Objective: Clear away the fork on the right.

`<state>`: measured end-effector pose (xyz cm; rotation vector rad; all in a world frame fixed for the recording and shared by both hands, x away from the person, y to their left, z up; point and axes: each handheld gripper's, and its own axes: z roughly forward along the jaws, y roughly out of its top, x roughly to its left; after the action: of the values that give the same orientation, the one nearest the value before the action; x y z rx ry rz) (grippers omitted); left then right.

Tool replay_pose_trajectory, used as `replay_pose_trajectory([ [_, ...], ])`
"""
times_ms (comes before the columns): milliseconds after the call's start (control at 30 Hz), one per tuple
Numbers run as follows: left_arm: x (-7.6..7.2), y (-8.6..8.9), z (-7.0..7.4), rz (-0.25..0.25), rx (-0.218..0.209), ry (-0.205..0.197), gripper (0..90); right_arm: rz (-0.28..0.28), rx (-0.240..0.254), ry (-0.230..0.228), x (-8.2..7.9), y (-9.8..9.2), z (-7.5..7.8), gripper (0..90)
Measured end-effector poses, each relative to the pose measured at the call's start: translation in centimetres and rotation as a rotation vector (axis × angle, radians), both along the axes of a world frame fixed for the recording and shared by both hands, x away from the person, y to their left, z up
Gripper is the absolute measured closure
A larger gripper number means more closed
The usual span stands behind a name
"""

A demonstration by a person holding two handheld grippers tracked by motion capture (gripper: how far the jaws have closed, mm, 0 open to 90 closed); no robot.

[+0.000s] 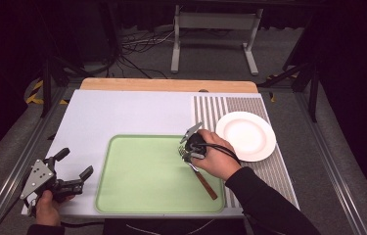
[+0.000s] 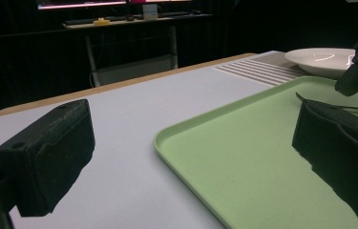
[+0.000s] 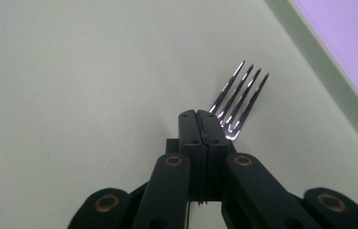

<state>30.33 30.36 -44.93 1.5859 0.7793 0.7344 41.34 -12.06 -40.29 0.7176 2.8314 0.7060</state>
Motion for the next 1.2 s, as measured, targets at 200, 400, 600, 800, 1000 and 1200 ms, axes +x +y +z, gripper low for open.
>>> replay_pose_trajectory([
  [200,0.0,0.0,0.0,0.001,-0.004,-0.001,1.2,0.039,0.021,-0.002,0.1,0.3,-0.9,89.8],
  [400,0.0,0.0,0.0,0.002,-0.003,-0.001,1.2,0.041,0.013,0.007,0.2,0.5,-1.7,89.8],
  [600,0.0,0.0,0.0,0.002,-0.003,-0.001,1.2,0.04,-0.003,0.012,0.3,0.5,-2.1,89.9],
  [800,0.0,0.0,0.0,0.001,-0.003,0.0,1.2,0.039,-0.014,0.02,0.4,0.4,-2.3,89.9],
  [1000,0.0,0.0,0.0,0.001,-0.002,0.0,1.2,0.021,-0.027,0.029,0.3,0.5,-2.5,90.0],
  [1200,0.0,0.0,0.0,0.001,-0.002,0.0,1.2,0.008,-0.048,0.012,0.4,0.4,-2.4,90.0],
])
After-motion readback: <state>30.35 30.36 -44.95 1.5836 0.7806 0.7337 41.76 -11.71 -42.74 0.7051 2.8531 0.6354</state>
